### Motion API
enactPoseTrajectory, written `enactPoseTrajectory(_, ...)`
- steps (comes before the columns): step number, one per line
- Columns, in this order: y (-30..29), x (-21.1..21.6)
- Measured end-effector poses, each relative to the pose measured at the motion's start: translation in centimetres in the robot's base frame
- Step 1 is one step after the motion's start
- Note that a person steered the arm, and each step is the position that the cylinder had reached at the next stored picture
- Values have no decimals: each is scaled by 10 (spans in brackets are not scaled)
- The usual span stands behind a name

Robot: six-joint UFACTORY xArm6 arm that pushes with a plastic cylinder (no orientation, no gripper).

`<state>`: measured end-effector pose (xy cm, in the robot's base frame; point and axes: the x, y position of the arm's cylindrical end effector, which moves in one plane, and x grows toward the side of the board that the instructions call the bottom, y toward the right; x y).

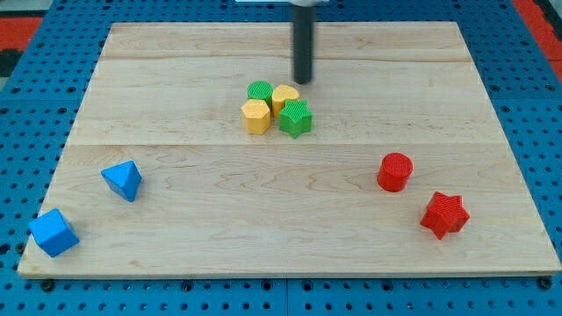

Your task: Push the red circle into the green star

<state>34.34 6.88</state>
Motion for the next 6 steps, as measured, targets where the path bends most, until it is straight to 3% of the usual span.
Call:
enactPoseTrajectory(1, 93, 84)
enactPoseTrajectory(2, 133, 145)
enactPoseTrajectory(3, 88, 170)
enactPoseTrajectory(4, 23, 159)
enactPoseTrajectory(6, -36, 107)
